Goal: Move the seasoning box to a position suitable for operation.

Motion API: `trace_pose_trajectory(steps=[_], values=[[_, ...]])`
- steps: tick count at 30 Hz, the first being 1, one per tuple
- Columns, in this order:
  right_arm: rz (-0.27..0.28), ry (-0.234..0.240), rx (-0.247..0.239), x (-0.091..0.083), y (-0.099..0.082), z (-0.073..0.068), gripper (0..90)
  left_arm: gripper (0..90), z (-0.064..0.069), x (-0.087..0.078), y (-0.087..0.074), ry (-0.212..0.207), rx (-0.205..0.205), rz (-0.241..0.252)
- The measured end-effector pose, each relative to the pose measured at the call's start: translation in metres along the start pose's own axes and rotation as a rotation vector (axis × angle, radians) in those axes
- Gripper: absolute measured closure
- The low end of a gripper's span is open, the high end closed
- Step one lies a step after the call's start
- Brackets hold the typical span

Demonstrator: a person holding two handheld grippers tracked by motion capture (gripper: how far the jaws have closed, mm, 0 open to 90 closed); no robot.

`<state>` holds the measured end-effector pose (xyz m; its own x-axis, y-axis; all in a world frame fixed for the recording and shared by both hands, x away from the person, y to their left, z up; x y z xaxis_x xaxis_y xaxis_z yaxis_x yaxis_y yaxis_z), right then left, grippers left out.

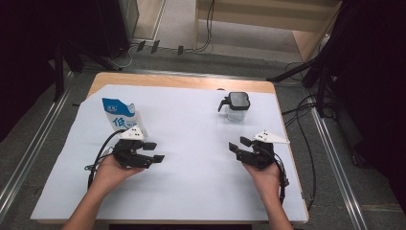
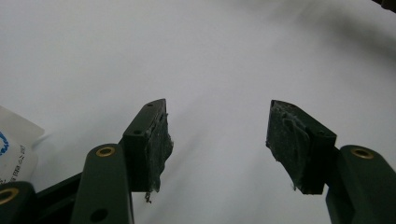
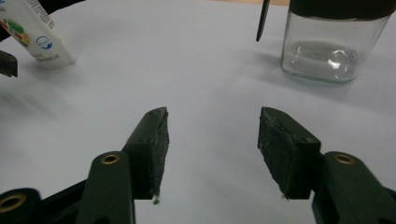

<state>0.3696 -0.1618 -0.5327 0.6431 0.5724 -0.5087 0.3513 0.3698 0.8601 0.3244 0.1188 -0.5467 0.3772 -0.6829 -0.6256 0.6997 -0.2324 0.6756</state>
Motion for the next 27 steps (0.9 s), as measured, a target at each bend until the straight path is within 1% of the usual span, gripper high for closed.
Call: trace_pose_trajectory(steps=[2, 5, 7, 8, 9, 10, 11, 12, 13, 14, 15, 16, 17, 18, 19, 20, 21, 22, 24, 25, 27], values=[[0.002, 0.0, -0.007, 0.0, 0.0, 0.001, 45.8, 39.4, 0.0, 0.0, 0.0, -0.003, -0.004, -0.004], [0.005, 0.003, -0.002, 0.0, 0.0, 0.001, 46.6, 39.2, -0.002, 0.0, 0.0, 0.003, -0.005, -0.003], [0.0, -0.013, 0.005, 0.0, 0.002, 0.004, 46.5, 38.3, -0.004, 0.0, 0.001, 0.009, -0.01, -0.002], [0.002, -0.027, -0.009, 0.0, 0.003, 0.006, 46.5, 38.2, -0.005, 0.0, 0.001, 0.014, -0.012, -0.008], [0.002, -0.027, -0.009, 0.0, 0.003, 0.006, 46.5, 38.2, -0.005, 0.0, 0.001, 0.014, -0.012, -0.008], [-0.002, -0.076, -0.019, 0.002, 0.004, 0.012, 45.3, 38.3, -0.004, 0.002, 0.0, 0.012, -0.013, -0.014], [-0.017, -0.081, -0.02, 0.004, 0.004, 0.014, 45.6, 38.6, -0.004, 0.002, 0.0, 0.012, -0.013, -0.014], [-0.017, -0.081, -0.02, 0.004, 0.004, 0.014, 45.6, 38.6, -0.004, 0.002, -0.001, 0.011, -0.008, -0.02], [-0.042, -0.083, -0.009, 0.007, 0.004, 0.019, 44.5, 39.2, -0.003, 0.002, -0.001, 0.007, -0.004, -0.023], [-0.042, -0.083, -0.009, 0.007, 0.004, 0.019, 44.5, 39.2, -0.003, 0.002, -0.001, 0.009, -0.001, -0.018], [-0.047, -0.091, -0.009, 0.009, 0.005, 0.022, 42.0, 39.4, -0.001, 0.001, -0.001, 0.003, 0.002, -0.017], [-0.054, -0.102, 0.0, 0.012, 0.007, 0.027, 36.9, 39.7, -0.001, 0.001, 0.0, 0.002, 0.003, -0.01], [-0.048, -0.115, 0.0, 0.013, 0.008, 0.03, 34.4, 39.7, -0.001, 0.001, 0.0, 0.002, 0.003, -0.01], [-0.038, -0.126, 0.009, 0.015, 0.01, 0.033, 29.4, 39.5, 0.0, 0.0, -0.001, -0.001, 0.0, -0.012], [-0.046, -0.135, 0.027, 0.018, 0.01, 0.036, 22.2, 39.1, -0.001, 0.0, 0.0, -0.001, 0.0, -0.013], [-0.067, -0.148, 0.048, 0.02, 0.009, 0.039, 15.0, 37.3, -0.002, 0.0, 0.0, 0.01, -0.004, -0.008], [-0.073, -0.155, 0.065, 0.023, 0.009, 0.042, 14.9, 35.3, -0.002, 0.0, 0.0, 0.01, -0.004, -0.008], [-0.072, -0.155, 0.074, 0.025, 0.011, 0.044, 13.2, 34.4, -0.003, -0.001, 0.001, 0.018, -0.014, -0.002], [-0.061, -0.163, 0.093, 0.029, 0.015, 0.047, 6.7, 32.3, -0.004, -0.001, 0.002, 0.019, -0.02, 0.004], [-0.061, -0.163, 0.093, 0.029, 0.015, 0.047, 6.7, 32.3, -0.004, -0.002, 0.002, 0.019, -0.02, 0.011], [-0.078, -0.174, 0.088, 0.035, 0.018, 0.051, 1.5, 31.4, -0.006, -0.002, 0.002, 0.03, -0.016, 0.01]])
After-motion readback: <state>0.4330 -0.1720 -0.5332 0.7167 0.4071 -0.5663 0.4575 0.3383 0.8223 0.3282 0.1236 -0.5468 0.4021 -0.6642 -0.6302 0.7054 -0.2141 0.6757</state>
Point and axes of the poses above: each handheld gripper's, and its own axes: x roughly forward along the jaws, y roughly out of its top, z roughly to its right, the point moved 10 cm from there along x, roughly forward along the jaws, and after that the axes turned 14 degrees about -x, right-handed, at the moved point
